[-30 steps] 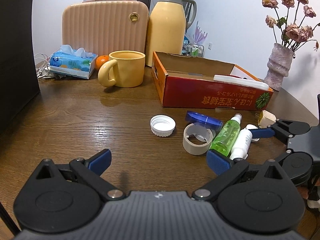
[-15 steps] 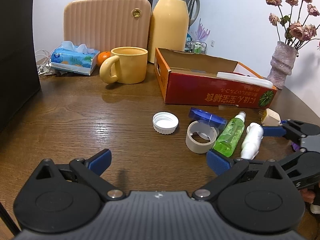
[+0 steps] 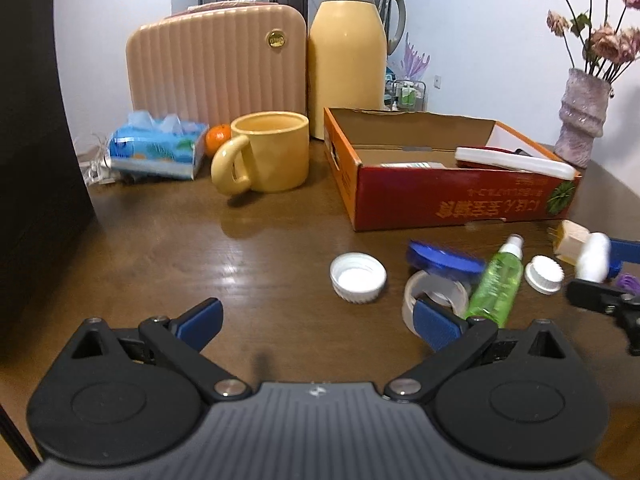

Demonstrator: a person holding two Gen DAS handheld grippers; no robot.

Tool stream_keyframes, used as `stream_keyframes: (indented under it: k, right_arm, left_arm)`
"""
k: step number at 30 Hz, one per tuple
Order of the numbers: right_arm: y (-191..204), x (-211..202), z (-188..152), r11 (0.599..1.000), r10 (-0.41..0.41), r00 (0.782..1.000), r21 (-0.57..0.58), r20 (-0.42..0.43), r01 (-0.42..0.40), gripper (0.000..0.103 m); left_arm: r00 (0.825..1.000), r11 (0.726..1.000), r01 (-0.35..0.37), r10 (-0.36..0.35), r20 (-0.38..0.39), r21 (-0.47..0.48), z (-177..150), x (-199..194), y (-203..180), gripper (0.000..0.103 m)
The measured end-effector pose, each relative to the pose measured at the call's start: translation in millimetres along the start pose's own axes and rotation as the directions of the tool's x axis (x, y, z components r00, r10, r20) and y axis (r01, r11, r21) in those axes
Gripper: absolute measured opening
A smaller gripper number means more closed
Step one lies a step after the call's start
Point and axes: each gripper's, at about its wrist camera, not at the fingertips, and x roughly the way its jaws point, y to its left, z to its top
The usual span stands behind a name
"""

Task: Organize rigid objects
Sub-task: 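Lower the right tool onto the white spray bottle and close on it, then lift the white spray bottle with the right tool while the left tool grasps a white cap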

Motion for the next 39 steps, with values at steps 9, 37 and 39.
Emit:
stream_keyframes:
  k: [9,37,39]
  right_arm:
    - [-14.7,-9.3,-0.2,0.996,-0.07,0.997,0.057,0.044,0.067,0.098]
    - [-23.6,-9.0,0.4,0.988,-0.129,0.989,0.1,0.073,0.122,0.098]
    - [-23.4,-9.1,0.3,0.988,-0.127,0.989,0.1,0.076,0.119,0.098]
  left_arm:
    - [1.0,0.999,-0.004,0.004,-0.006,0.039,17.0,34.2,7.6,0.103]
    - [0.983,0.984,0.174,-0.171,-0.067,0.042,17.4,75.4,16.6,0.007]
    - [0.986,0.985,0.162,-0.159,-0.058,0.059,15.4,73.1,13.1,0.007]
